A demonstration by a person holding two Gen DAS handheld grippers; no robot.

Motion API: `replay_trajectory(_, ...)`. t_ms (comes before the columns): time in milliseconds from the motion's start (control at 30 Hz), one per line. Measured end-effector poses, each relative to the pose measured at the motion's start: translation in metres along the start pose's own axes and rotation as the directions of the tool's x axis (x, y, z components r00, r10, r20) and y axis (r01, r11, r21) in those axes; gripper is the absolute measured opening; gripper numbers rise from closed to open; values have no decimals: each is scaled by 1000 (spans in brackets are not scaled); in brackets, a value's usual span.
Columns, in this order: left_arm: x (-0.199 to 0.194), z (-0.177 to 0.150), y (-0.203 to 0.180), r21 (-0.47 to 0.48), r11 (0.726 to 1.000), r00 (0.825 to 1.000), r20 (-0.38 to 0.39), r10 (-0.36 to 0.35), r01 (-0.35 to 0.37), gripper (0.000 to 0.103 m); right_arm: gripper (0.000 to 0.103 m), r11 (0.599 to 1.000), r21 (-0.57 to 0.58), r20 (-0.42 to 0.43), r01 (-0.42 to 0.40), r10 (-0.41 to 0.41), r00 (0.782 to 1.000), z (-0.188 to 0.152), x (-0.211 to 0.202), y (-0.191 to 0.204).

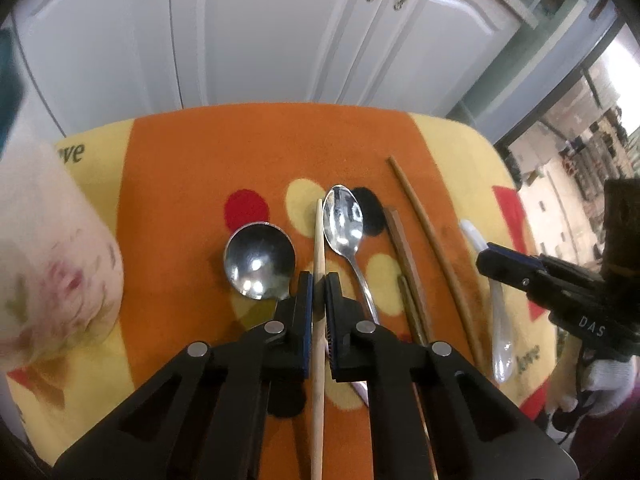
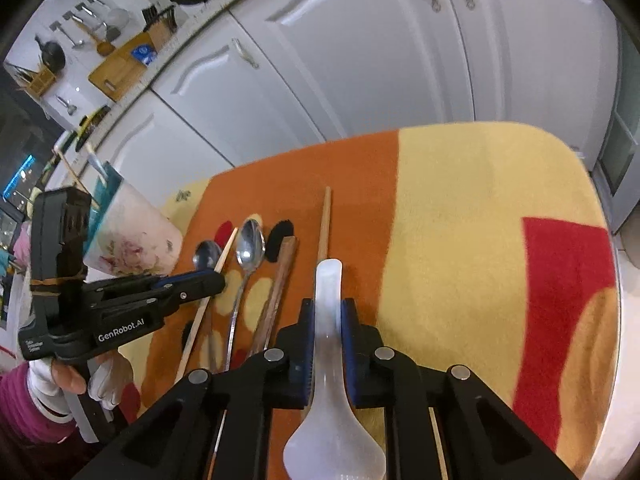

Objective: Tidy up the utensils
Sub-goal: 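Grasp another wooden chopstick with the left tool while the right tool holds the white spoon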

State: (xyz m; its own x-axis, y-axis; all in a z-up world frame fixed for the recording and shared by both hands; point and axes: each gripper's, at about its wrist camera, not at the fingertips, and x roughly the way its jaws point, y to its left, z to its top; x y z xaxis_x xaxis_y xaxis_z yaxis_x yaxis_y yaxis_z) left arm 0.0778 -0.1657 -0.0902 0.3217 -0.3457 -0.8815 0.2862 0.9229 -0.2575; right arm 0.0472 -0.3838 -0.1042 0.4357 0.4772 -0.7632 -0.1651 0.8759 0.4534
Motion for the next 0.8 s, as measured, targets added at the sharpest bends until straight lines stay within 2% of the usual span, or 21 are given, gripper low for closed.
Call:
replay_trajectory(133,-20,-8,0,-4,999,999,27,-37,37,4,12,1000,23,58,-20,19,998,-7,-23,3)
replay_trajectory(267,-45,-14,-3,1,998,996,64,-66,66,4,12,999,-1,103,-42,42,994,-12,-45,19)
replay_trajectory(433,-73,-20,-3,-3,996,989,115,-91,92,4,12,998,-28,126,-52,55,990,-14,-58,37)
replay_trajectory(667,-118,-22,7,1,993,974,195,-112,114,4,12,993,-90,150,-75,88,985,-5,-69,68)
replay_trajectory(800,-148,-19,16,-5,992,960,250,-124,129,3,12,985,-140,171,-99,123,978,4,-77,93)
